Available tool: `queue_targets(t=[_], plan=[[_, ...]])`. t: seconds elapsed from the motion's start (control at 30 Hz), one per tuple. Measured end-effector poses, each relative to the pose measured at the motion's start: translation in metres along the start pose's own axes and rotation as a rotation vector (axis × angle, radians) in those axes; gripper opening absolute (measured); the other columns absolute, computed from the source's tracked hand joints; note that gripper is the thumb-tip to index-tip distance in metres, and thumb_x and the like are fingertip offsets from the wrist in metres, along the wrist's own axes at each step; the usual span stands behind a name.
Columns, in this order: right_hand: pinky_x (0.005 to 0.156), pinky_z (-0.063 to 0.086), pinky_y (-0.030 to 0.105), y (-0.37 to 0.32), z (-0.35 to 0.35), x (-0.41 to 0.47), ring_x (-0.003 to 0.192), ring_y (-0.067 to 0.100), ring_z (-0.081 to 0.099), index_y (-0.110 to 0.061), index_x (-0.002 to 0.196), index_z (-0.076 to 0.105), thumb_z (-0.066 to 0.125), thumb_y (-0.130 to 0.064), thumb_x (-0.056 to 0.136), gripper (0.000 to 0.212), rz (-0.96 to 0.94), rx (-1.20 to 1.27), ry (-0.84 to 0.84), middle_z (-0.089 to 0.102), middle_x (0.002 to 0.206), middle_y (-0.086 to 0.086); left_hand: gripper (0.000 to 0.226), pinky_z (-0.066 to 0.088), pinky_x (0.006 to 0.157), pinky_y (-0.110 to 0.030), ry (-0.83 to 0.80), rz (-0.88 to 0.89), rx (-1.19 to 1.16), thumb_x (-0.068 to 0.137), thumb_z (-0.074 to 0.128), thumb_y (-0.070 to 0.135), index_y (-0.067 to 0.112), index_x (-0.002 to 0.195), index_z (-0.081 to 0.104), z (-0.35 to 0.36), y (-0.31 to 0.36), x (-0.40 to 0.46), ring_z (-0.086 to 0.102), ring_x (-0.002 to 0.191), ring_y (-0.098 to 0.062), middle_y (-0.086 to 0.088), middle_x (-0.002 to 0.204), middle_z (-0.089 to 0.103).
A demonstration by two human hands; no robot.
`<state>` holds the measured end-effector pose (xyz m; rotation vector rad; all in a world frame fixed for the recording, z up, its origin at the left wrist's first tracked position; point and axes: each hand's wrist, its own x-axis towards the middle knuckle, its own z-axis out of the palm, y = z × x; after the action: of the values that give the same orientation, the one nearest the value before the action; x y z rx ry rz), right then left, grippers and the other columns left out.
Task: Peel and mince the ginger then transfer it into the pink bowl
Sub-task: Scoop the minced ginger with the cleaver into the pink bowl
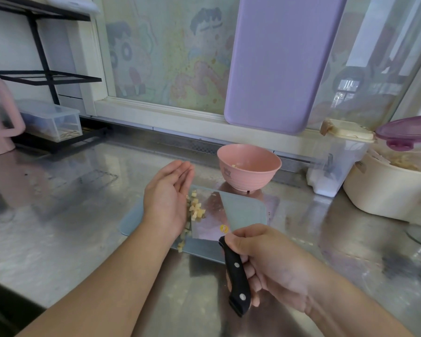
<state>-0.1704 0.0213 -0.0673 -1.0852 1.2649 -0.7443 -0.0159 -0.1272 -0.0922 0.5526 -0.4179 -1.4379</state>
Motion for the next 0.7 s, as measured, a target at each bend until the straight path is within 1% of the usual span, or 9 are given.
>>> queue_targets(t=[0.1,0.17,0.3,0.43,0.53,0.63,0.7], plan=[[0.034,0.04,0.026,0.0015,0.0009,0.0016,0.04,0.025,0.056,-0.001,0.093,0.056,0.046,-0.016,0.112,0.026,0.015,-0.044,0.017,0.061,0.057,0.018,0.031,0.061,0.097,-0.033,-0.039,-0.004,0.008,0.105,0.039,-0.014,-0.006,0.118,0.066,0.0007,0.0006,-0.0011,0.076,0.11,-0.028,-0.021,0.114,0.075],[0.034,0.041,0.026,0.0024,0.0014,0.0027,0.039,0.024,0.056,-0.001,0.095,0.056,0.046,-0.016,0.112,0.025,0.02,-0.055,0.015,0.061,0.056,0.017,0.034,0.06,0.098,-0.033,-0.077,-0.017,0.022,0.105,0.035,-0.015,-0.005,0.12,0.065,0.0011,-0.0004,-0.0019,0.075,0.111,-0.028,-0.021,0.115,0.075],[0.034,0.039,0.026,0.0018,-0.0005,0.0026,0.041,0.026,0.056,-0.003,0.088,0.056,0.047,-0.016,0.112,0.029,0.006,-0.013,0.019,0.06,0.056,0.016,0.047,0.059,0.1,-0.033,-0.137,-0.038,0.126,0.1,0.028,-0.023,-0.007,0.126,0.063,0.0008,-0.0028,-0.0024,0.073,0.116,-0.027,-0.022,0.121,0.074],[0.034,0.036,0.025,0.0005,-0.0046,0.0016,0.038,0.024,0.053,-0.007,0.072,0.056,0.048,-0.015,0.11,0.04,-0.004,0.089,0.006,0.058,0.057,0.019,0.055,0.059,0.1,-0.029,-0.147,-0.013,0.266,0.096,0.024,-0.026,-0.003,0.124,0.066,0.0017,-0.0044,-0.0064,0.073,0.116,-0.024,-0.019,0.119,0.076],[0.034,0.037,0.023,-0.0003,-0.0065,0.0011,0.037,0.024,0.053,-0.002,0.077,0.055,0.049,-0.014,0.11,0.036,-0.002,0.165,-0.018,0.057,0.055,0.018,0.06,0.059,0.099,-0.027,-0.143,0.021,0.294,0.092,0.022,-0.03,-0.003,0.123,0.066,0.0035,-0.0062,-0.0087,0.073,0.116,-0.023,-0.019,0.12,0.075],[0.034,0.037,0.023,-0.0022,-0.0067,0.0006,0.036,0.023,0.052,-0.001,0.083,0.055,0.049,-0.014,0.109,0.031,0.001,0.196,-0.015,0.056,0.054,0.017,0.063,0.058,0.1,-0.029,-0.125,0.051,0.284,0.089,0.022,-0.033,-0.003,0.122,0.067,0.004,-0.0051,-0.0089,0.073,0.116,-0.023,-0.019,0.12,0.074],[0.034,0.037,0.024,-0.0031,-0.0077,0.0001,0.038,0.024,0.052,-0.002,0.079,0.054,0.049,-0.016,0.11,0.034,-0.003,0.166,-0.006,0.054,0.052,0.015,0.062,0.058,0.101,-0.03,-0.125,0.072,0.277,0.089,0.025,-0.034,-0.002,0.121,0.067,0.0029,-0.0038,-0.0082,0.073,0.116,-0.023,-0.018,0.119,0.075]])
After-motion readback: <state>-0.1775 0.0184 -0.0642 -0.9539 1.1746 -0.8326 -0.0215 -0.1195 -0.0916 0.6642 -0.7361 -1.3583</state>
